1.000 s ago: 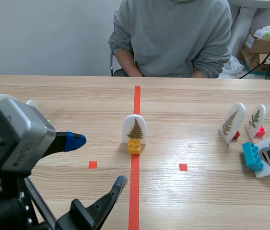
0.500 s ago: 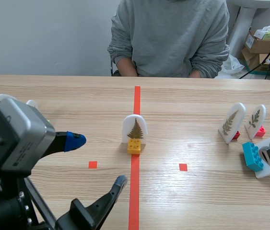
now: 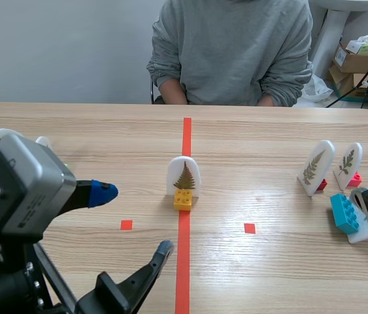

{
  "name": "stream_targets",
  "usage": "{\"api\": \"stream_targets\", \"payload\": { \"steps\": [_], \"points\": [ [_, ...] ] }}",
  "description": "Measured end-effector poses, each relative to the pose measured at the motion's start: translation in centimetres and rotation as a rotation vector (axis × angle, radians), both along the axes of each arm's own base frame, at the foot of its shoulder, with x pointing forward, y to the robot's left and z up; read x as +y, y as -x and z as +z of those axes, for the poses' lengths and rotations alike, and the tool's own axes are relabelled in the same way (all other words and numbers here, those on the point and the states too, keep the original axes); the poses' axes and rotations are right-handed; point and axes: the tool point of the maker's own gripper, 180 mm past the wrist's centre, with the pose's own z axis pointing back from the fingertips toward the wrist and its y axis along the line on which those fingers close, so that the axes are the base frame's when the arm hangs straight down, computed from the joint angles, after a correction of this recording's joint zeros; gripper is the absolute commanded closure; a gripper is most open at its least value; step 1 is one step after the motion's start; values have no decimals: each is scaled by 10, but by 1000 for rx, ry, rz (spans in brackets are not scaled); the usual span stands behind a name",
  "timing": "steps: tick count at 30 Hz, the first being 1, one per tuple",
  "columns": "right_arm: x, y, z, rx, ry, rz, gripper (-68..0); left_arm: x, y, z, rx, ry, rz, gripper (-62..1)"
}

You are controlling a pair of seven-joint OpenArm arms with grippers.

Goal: Do the leaf sorting experiment

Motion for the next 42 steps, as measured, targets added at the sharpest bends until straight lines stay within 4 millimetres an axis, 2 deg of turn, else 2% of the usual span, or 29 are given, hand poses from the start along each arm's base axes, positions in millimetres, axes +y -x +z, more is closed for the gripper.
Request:
{"api": "stream_targets", "payload": {
  "steps": [28, 31, 36, 38, 42],
  "points": [
    [3, -3, -1, -3, 20, 13, -615, 0, 0, 0, 1, -1, 0, -540],
    [10, -14, -2, -15, 84, 50, -615, 0, 0, -1, 3, -3, 0, -540],
    [30, -44, 10, -77, 96, 161, -615, 0, 0, -1, 3, -3, 0, -540],
    [35, -57, 2, -58, 82, 183, -615, 0, 0, -1, 3, -3, 0, -540],
    [44, -75, -28, 18, 35, 212, -615, 1, 0, -2, -7, -27, -7, -540]
  ]
}}
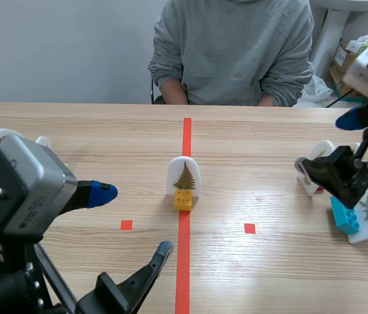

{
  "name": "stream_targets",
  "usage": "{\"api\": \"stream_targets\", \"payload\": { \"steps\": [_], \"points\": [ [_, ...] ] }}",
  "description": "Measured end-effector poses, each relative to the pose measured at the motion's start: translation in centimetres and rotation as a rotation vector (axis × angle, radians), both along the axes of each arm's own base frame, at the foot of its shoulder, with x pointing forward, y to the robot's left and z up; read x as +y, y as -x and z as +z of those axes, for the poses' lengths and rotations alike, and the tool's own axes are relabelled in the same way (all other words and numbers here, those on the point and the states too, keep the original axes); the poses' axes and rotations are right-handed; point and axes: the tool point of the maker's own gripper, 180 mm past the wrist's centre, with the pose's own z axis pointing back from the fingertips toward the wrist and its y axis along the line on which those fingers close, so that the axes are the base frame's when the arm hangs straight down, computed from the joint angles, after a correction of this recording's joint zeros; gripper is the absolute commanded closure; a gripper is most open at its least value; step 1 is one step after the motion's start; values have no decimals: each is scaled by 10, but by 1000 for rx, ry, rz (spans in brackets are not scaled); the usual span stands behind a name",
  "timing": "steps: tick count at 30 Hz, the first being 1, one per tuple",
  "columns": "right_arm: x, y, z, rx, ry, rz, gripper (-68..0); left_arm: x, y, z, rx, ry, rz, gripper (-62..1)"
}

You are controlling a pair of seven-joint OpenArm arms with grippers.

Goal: Do the leaf sorting experiment

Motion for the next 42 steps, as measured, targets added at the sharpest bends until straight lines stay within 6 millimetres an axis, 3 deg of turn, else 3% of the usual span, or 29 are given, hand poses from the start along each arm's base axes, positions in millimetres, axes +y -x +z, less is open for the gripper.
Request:
{"api": "stream_targets", "payload": {
  "steps": [4, 9, 16, 20, 28, 32, 35, 42],
  "points": [
    [13, -22, -18, 36, -11, 39, -615, 1, 1, -4, -25, -64, -18, -540],
    [47, -42, -34, 47, 45, 142, -615, 1, 1, -6, -33, -84, -24, -540],
    [125, -38, -56, 70, 60, 314, -615, 2, 1, -6, -35, -89, -26, -540],
    [153, -32, -67, 96, 41, 369, -615, 2, 1, -6, -35, -89, -25, -540],
    [175, -20, -101, 162, 43, 408, -615, 2, 1, -6, -35, -89, -25, -540],
    [195, -18, -105, 167, 23, 441, -614, 2, 1, -6, -35, -89, -25, -540],
    [204, -19, -101, 149, 18, 457, -562, 2, 1, -6, -35, -89, -26, -540],
    [204, -17, -105, 159, 16, 456, -390, 2, 1, -6, -35, -89, -26, -540]
  ]
}}
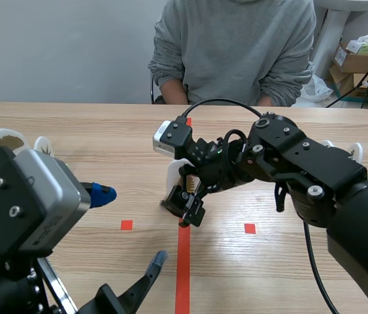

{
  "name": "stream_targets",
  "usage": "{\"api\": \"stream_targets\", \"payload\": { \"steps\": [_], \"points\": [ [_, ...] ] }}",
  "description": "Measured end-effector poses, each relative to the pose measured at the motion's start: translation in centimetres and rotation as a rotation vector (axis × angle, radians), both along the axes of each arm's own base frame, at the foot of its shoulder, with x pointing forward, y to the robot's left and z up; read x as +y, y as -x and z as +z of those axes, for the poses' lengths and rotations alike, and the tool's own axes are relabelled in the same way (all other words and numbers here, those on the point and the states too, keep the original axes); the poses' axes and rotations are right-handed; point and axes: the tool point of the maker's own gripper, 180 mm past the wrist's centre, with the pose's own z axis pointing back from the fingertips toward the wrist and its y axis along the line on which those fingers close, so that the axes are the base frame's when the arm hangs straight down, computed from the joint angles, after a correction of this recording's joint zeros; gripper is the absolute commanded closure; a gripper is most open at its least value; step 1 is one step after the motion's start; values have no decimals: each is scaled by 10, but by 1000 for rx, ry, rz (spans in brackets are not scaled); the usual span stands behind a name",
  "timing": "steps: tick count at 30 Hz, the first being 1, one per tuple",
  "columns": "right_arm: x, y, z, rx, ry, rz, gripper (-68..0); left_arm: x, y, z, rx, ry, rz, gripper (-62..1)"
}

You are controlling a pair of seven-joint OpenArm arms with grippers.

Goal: Do the leaf sorting experiment

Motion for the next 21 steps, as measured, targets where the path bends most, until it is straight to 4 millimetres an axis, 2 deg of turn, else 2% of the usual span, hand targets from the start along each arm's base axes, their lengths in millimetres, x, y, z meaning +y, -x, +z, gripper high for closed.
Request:
{"api": "stream_targets", "payload": {
  "steps": [15, 21],
  "points": [
    [-4, -3, -1, -6, 7, -14, -64, 0, 0, 0, 0, 0, 0, -540],
    [-4, -3, -1, -6, 8, -14, -17, 0, 0, 0, 0, 0, 0, -540]
  ]
}}
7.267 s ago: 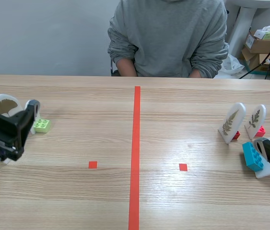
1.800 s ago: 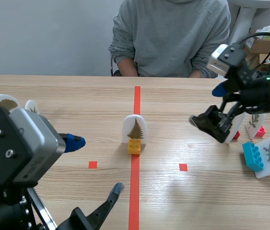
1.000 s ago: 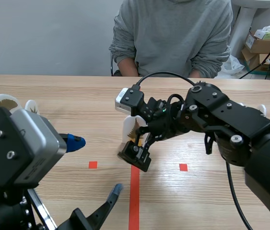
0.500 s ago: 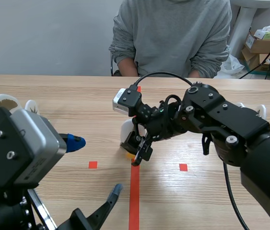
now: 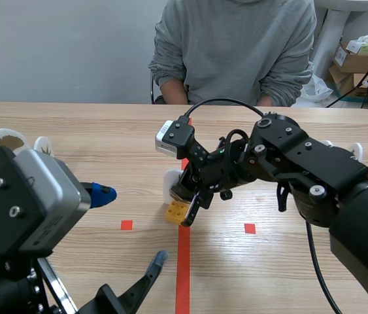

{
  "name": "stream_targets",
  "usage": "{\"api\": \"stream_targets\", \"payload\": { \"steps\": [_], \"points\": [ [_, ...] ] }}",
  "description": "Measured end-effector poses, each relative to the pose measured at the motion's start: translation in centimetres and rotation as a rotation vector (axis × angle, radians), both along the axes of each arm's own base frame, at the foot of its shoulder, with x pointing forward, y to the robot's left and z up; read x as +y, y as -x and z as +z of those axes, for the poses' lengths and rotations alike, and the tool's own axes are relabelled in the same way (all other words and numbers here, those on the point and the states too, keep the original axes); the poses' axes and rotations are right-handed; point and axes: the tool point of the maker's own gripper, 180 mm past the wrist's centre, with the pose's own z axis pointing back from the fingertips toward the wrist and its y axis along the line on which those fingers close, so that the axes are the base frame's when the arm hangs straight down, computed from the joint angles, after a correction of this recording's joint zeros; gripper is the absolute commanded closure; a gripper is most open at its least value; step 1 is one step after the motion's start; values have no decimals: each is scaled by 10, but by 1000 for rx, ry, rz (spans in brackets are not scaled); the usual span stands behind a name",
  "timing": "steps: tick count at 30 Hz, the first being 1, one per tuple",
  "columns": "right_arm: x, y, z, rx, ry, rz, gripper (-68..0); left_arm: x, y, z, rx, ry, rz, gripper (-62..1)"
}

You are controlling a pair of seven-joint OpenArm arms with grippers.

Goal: Do the leaf sorting experiment

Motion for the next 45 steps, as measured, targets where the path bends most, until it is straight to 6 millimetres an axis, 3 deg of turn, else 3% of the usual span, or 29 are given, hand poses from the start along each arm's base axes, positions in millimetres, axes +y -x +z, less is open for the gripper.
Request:
{"api": "stream_targets", "payload": {
  "steps": [7, 10, 15, 19, 28, 36, 45],
  "points": [
    [-3, -1, 0, 35, -4, -36, -17, 0, 0, 0, 0, 0, 0, -540],
    [-11, -17, 10, 29, -47, -158, -17, 0, 0, 0, 0, 0, 0, -540],
    [-52, -52, 42, -67, -98, -370, -17, 0, 0, 0, 0, 0, 0, -540],
    [-95, -61, 54, -112, -73, -536, -17, 0, 0, 0, 0, 0, 0, -540],
    [-145, -39, 36, -27, -75, -744, -17, 0, 0, 0, 0, 0, 0, -540],
    [-193, 1, 7, 67, -56, -892, -17, 0, 0, 0, 0, 0, 0, -540],
    [-249, 24, 14, 46, -63, -1053, -17, 0, 0, 0, 0, 0, 0, -540]
  ]
}}
